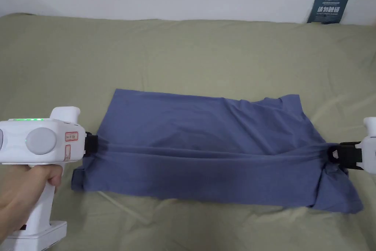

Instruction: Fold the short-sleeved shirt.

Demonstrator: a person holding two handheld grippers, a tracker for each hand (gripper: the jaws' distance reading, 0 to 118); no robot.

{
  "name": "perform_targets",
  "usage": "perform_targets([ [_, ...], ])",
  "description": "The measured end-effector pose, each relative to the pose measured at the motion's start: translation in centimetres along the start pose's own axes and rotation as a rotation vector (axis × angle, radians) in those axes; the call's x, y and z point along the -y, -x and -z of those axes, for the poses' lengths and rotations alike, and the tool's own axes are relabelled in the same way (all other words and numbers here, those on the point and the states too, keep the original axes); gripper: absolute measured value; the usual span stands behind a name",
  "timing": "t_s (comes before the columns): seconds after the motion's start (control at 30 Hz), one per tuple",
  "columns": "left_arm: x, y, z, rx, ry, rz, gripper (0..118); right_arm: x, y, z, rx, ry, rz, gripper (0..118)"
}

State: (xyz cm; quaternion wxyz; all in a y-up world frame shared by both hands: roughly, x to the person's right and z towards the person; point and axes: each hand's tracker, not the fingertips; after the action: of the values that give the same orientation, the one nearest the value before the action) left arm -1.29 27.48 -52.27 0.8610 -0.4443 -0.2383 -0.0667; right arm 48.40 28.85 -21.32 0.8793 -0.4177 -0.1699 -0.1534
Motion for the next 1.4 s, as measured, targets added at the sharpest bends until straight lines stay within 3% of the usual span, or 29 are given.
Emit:
perform_targets([
  [0.23, -0.7, -0.5, 3.5, -0.016, 0.036, -0.002, 9, -0.5, -0.8, 4.0, 0.013, 0.085, 0.013, 9],
  [0.27, -0.5, -0.5, 3.9, -0.018, 0.04, -0.002, 10, -0.4, -0.9, 4.4, 0.014, 0.101, 0.026, 10],
  [0.3, -0.4, -0.4, 4.0, -0.016, 0.041, -0.009, 11, -0.2, -1.0, 4.5, 0.015, 0.103, 0.041, 21],
  [0.33, -0.3, -0.2, 4.1, -0.002, 0.038, -0.029, 23, 0.1, -1.3, 4.5, 0.021, 0.091, 0.065, 49],
  [0.37, -0.2, -0.1, 4.0, 0.014, 0.042, -0.045, 77, 0.4, -1.5, 4.2, 0.041, 0.073, 0.088, 98],
  [0.4, -0.1, 0.0, 4.0, -0.005, 0.044, -0.042, 114, 0.7, -1.7, 4.0, 0.041, 0.061, 0.108, 118],
  [0.43, 0.1, 0.1, 4.0, -0.022, 0.063, -0.038, 118, 1.2, -1.8, 3.6, 0.04, 0.054, 0.123, 118],
  [0.47, 0.4, 0.2, 3.6, -0.028, 0.058, -0.032, 114, 1.8, -2.1, 2.8, 0.038, 0.03, 0.132, 118],
  [0.73, 5.3, 0.9, -2.6, -0.032, -0.032, -0.039, 112, 7.0, 0.1, -1.7, 0.027, -0.017, 0.077, 118],
  [0.77, 6.2, 0.7, -3.5, -0.043, -0.049, -0.038, 106, 7.8, 0.8, -2.5, 0.017, -0.054, 0.078, 117],
  [0.8, 6.8, 0.7, -4.3, -0.049, -0.067, -0.041, 92, 8.4, 1.3, -3.1, 0.008, -0.089, 0.093, 107],
  [0.83, 7.6, 0.8, -5.0, -0.032, -0.063, -0.035, 58, 9.1, 2.0, -3.6, 0.006, -0.098, 0.084, 75],
  [0.87, 8.4, 0.8, -5.3, -0.026, -0.074, -0.05, 0, 9.8, 2.5, -3.8, 0.047, -0.11, 0.054, 13],
  [0.9, 9.2, 0.7, -5.9, -0.014, -0.11, -0.066, 0, 10.6, 3.3, -4.1, 0.091, -0.146, 0.032, 1],
  [0.93, 10.0, 0.8, -6.2, -0.021, -0.09, -0.07, 0, 11.1, 3.7, -4.3, 0.067, -0.137, -0.006, 1],
  [1.07, 11.3, 0.9, -6.4, -0.03, -0.076, -0.07, 0, 12.5, 5.1, -4.5, 0.07, -0.157, -0.022, 1],
  [1.23, 10.5, 1.8, -5.2, -0.042, -0.06, -0.082, 0, 12.8, 4.1, -3.5, 0.053, -0.127, -0.003, 1],
  [1.27, 10.1, 2.1, -4.7, -0.04, -0.059, -0.084, 14, 12.5, 4.0, -3.6, 0.052, -0.121, 0.002, 1],
  [1.3, 9.8, 2.3, -4.3, -0.039, -0.055, -0.09, 51, 12.5, 3.7, -3.5, 0.048, -0.117, 0.01, 1],
  [1.33, 9.2, 2.0, -3.7, -0.045, -0.042, -0.089, 97, 12.4, 3.3, -3.4, 0.048, -0.118, 0.021, 1],
  [1.37, 8.8, 2.1, -2.5, -0.053, 0.008, -0.078, 118, 12.3, 3.0, -3.1, 0.05, -0.115, 0.026, 1],
  [1.4, 8.9, 2.1, -2.1, -0.054, 0.005, -0.089, 116, 12.3, 3.4, -3.3, 0.055, -0.112, 0.027, 1],
])
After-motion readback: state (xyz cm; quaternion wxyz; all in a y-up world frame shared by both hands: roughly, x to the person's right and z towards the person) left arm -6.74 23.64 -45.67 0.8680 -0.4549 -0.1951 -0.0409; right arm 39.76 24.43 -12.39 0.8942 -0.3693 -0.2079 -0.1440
